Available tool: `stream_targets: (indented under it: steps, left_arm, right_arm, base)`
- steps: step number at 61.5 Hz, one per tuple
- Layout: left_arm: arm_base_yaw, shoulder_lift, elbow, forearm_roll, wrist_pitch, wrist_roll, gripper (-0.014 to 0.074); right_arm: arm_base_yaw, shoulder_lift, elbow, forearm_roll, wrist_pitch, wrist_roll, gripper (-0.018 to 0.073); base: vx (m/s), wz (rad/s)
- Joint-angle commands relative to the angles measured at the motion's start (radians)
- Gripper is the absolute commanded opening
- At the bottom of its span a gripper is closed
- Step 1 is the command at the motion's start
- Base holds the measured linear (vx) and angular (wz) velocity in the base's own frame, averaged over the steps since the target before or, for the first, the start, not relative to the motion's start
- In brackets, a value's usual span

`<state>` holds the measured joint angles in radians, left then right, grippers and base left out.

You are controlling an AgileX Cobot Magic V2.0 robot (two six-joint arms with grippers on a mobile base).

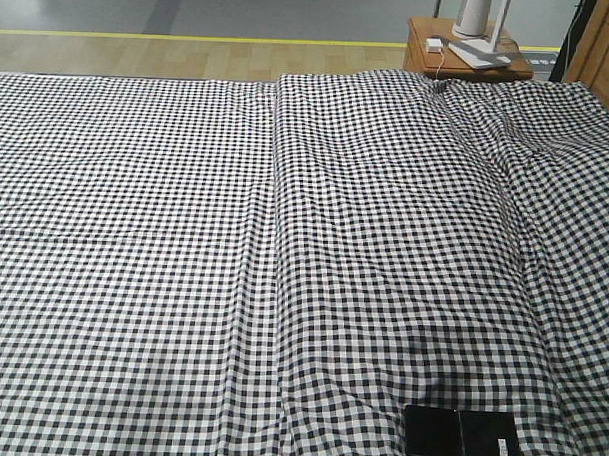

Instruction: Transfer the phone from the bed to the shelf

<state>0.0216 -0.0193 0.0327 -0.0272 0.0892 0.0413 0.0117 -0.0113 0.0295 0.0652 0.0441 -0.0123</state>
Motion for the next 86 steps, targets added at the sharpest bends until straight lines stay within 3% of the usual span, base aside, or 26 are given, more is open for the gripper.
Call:
stream_targets:
  steps: [1,86]
  left_arm:
    - [0.003,-0.006,-0.025,-0.01,-0.073,-0.009,0.0001]
    - [0.003,-0.006,-0.025,-0.01,-0.073,-0.009,0.0001]
  right_arm:
    - [-0.005,-0.012,0.007,-0.001,-0.073,-0.007,-0.0005]
    - [-0.005,-0.012,0.007,-0.001,-0.081,-0.007,-0.0005]
  base:
    - [0.0,0.0]
    - [0.0,0.0]
